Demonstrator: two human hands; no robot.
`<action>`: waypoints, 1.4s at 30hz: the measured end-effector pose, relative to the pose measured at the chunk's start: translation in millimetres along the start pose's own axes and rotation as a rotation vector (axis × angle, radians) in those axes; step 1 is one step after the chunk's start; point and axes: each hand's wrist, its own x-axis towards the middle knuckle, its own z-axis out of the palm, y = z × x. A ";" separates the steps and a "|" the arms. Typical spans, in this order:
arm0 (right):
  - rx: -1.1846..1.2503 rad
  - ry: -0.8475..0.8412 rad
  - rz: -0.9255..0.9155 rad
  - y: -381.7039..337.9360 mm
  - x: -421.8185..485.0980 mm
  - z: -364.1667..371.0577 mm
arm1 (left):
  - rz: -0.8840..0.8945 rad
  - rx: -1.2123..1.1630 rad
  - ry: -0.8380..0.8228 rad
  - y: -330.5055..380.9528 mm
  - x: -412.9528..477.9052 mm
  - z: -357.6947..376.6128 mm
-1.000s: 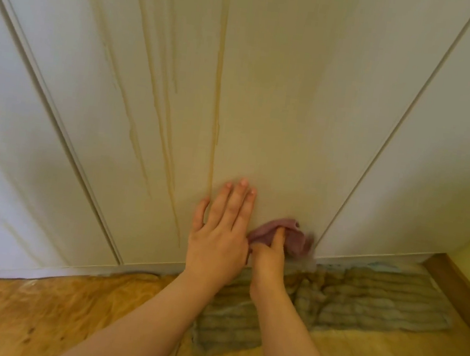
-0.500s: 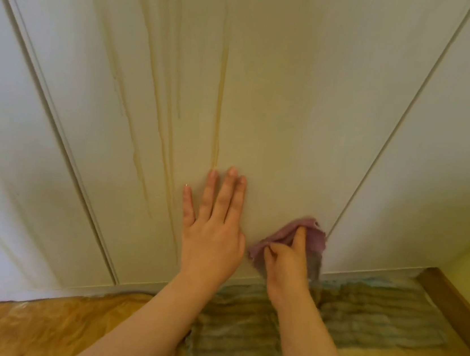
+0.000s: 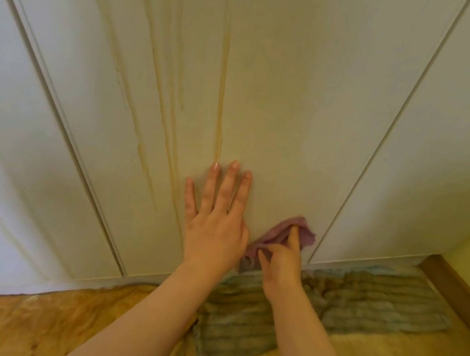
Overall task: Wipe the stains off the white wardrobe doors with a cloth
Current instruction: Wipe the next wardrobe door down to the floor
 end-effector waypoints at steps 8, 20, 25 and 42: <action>-0.401 0.096 -0.700 -36.0 14.0 13.9 | -0.018 -0.162 0.186 -8.5 5.7 -4.8; -1.046 0.197 -1.549 -65.9 -52.9 100.7 | -0.237 -0.103 0.283 -43.5 53.8 -30.6; -0.999 0.276 -1.698 -132.9 -46.8 134.3 | -0.282 -0.069 0.275 -71.0 72.5 -51.1; -1.227 0.191 -1.779 -87.9 -46.9 130.2 | -0.245 -0.165 0.318 -94.5 103.1 -88.5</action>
